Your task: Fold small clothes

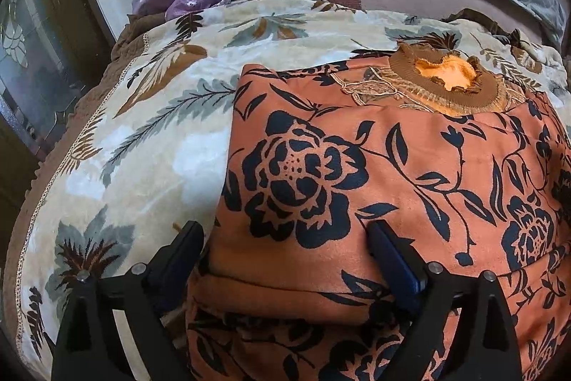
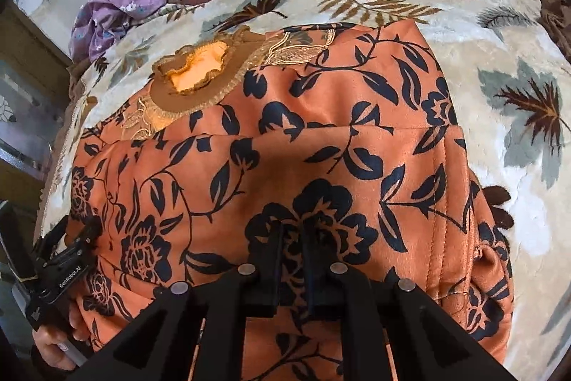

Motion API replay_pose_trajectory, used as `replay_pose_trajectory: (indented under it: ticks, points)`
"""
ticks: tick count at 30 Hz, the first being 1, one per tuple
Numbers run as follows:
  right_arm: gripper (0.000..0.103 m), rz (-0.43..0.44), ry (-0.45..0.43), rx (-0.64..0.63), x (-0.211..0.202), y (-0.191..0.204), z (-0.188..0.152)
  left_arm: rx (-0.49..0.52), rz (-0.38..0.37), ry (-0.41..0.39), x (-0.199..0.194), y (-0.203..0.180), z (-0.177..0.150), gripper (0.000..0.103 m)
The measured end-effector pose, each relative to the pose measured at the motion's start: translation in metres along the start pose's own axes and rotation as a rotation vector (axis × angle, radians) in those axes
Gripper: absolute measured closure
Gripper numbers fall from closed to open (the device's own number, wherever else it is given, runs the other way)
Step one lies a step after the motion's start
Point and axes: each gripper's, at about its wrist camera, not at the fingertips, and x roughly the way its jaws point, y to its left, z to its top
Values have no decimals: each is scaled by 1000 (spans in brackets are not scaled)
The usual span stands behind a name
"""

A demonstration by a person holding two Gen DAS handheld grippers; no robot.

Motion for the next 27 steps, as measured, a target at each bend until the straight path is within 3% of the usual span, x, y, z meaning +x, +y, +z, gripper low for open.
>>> replay_pose_trajectory:
  ticks: [7,11,13,16,22,27]
  points:
    - [90,-14,-12,9,-17,0,-3,25,14,-34,-12,-4,-2,9]
    - [90,-79,-60,18,-30,-7,-3,56,-85,-75,-29,-14,-2,9]
    - [90,-121,-37,48,-22,-17,-1,98,-74,-74,-27,-24,-3,9]
    - [90,-102,-20,79,-11,-25,-1,134,-64,-22,-13,-31,-7,9]
    - [90,-84,-21,84,-16,-26,2,134,-53,-30,-18,-31,-7,8]
    - [90,-53,-97,101,-45,-25,-10,112,-66,-42,-44,-25,-15,8]
